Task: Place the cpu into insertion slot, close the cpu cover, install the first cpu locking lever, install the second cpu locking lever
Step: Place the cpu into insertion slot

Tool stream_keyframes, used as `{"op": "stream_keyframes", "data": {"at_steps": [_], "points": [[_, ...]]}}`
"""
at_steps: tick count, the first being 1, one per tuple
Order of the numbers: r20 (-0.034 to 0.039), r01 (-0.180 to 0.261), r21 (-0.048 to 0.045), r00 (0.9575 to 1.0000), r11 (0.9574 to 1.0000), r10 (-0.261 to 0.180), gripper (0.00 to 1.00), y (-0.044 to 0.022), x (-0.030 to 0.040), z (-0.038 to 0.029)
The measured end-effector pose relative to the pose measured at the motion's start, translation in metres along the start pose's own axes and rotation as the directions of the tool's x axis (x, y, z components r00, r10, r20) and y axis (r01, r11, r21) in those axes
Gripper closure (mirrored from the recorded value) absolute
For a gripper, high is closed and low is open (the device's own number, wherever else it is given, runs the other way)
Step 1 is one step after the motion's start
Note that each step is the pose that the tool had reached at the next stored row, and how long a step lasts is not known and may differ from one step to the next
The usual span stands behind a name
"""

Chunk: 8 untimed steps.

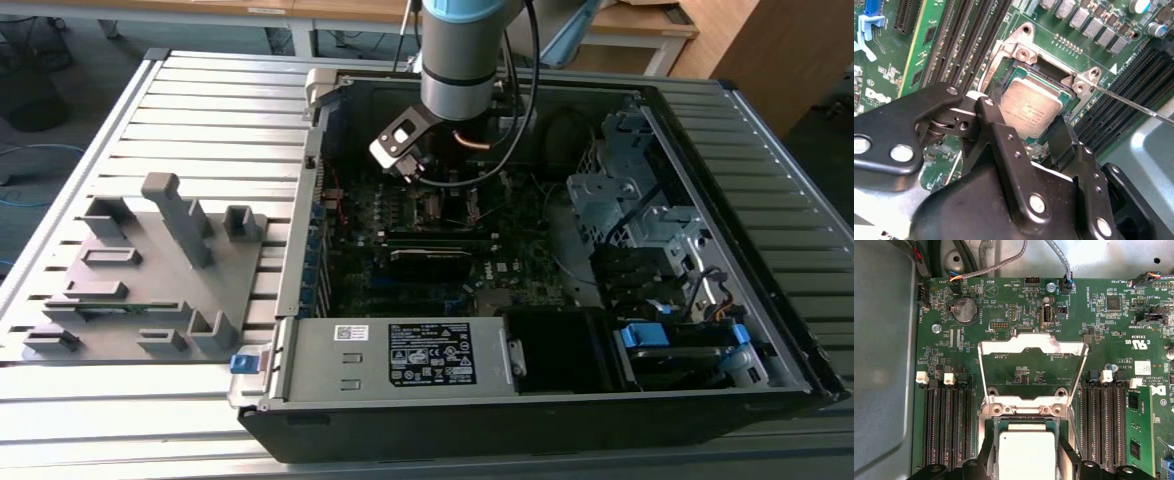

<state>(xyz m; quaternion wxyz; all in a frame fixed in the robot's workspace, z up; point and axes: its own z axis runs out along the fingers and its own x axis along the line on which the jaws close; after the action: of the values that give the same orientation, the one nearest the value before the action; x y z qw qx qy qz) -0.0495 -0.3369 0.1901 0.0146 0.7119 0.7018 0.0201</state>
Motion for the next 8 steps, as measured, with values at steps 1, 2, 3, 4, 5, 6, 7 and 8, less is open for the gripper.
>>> {"op": "stream_keyframes", "data": {"at_steps": [1,2,3,4,5,6,7,8], "points": [[-0.0001,0.0,0.0,1.0,1.0,0.0,0.39,0.0,0.0,0.0],[0.0002,0.0,0.0001,1.0,1.0,0.0,0.39,0.0,0.0,-0.0005],[0.0001,0.0,0.0001,1.0,1.0,0.0,0.39,0.0,0.0,-0.0014],[0.0001,0.0,0.0,1.0,1.0,0.0,0.39,0.0001,0.0,-0.0029],[0.0001,0.0,0.0001,1.0,1.0,0.0,0.39,0.0002,0.0001,-0.0046],[0.0,0.0,0.0,1.0,1.0,0.0,0.39,0.0003,0.0001,-0.0066],[-0.0002,0.0,-0.0001,1.0,1.0,0.0,0.39,0.0004,0.0001,-0.0087],[0.0,0.0,0.0,1.0,1.0,0.0,0.39,0.0005,0.0001,-0.0106]]}}
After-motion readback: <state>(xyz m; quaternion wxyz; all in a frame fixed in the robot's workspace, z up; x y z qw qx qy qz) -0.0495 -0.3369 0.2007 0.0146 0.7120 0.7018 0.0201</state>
